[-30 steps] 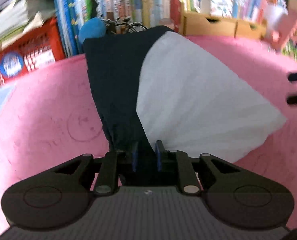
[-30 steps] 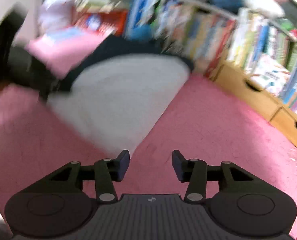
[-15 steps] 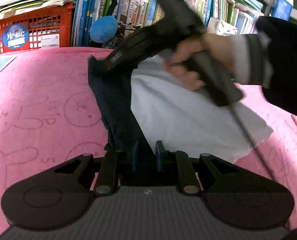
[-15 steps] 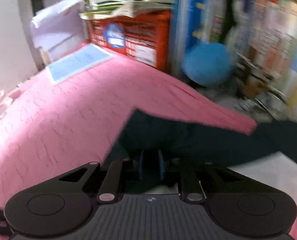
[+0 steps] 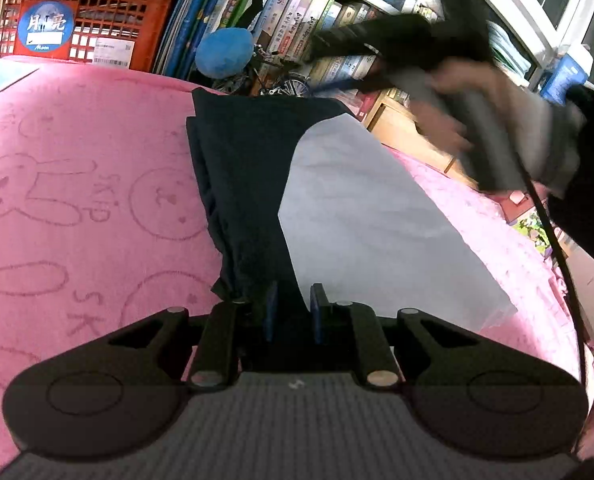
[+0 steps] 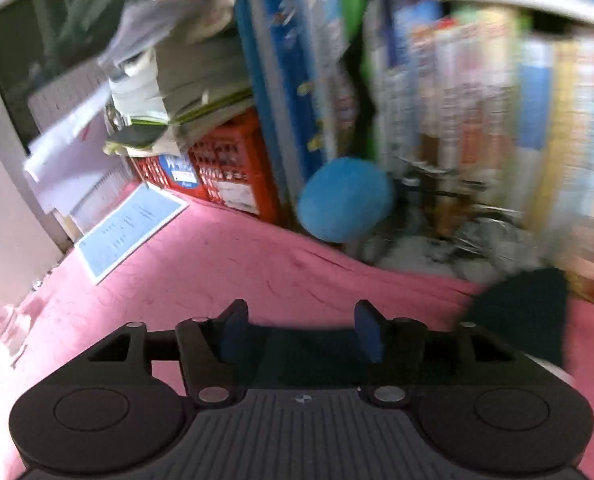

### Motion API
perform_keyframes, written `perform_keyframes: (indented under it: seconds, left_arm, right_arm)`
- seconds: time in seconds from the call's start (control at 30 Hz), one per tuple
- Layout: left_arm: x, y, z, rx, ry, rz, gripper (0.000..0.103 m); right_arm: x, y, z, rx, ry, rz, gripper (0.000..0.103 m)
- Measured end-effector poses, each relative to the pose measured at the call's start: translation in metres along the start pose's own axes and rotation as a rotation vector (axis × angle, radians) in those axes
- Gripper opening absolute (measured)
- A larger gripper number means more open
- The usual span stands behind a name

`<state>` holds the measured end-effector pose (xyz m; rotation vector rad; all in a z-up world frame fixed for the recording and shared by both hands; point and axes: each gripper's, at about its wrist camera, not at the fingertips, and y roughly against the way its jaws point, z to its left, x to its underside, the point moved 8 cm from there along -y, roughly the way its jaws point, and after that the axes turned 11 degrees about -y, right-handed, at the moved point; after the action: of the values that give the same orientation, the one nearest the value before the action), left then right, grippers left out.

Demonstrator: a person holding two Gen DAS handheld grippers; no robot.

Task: Fold clothes

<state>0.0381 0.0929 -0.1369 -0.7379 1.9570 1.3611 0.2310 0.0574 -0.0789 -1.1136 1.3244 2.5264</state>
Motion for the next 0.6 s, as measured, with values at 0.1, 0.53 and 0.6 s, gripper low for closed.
perform_keyframes:
  seconds: [0.1,0.53,0.6]
  left_arm:
    - [0.0,0.0,-0.002,0.018,0.003,0.005,0.016]
    - [-0.003,-0.001,0.02,0.052,0.139,0.104,0.002]
    - [-0.003,-0.001,0.024,0.057,0.152,0.118,0.002]
  right_arm:
    - [0.051,0.018,-0.058,0.152,0.045,0.112,0.027]
    - [0.108,0.106,-0.096,0.332,-0.032,0.152,0.058]
    - [0.125,0.115,-0.082,0.348,0.03,0.171,0.059]
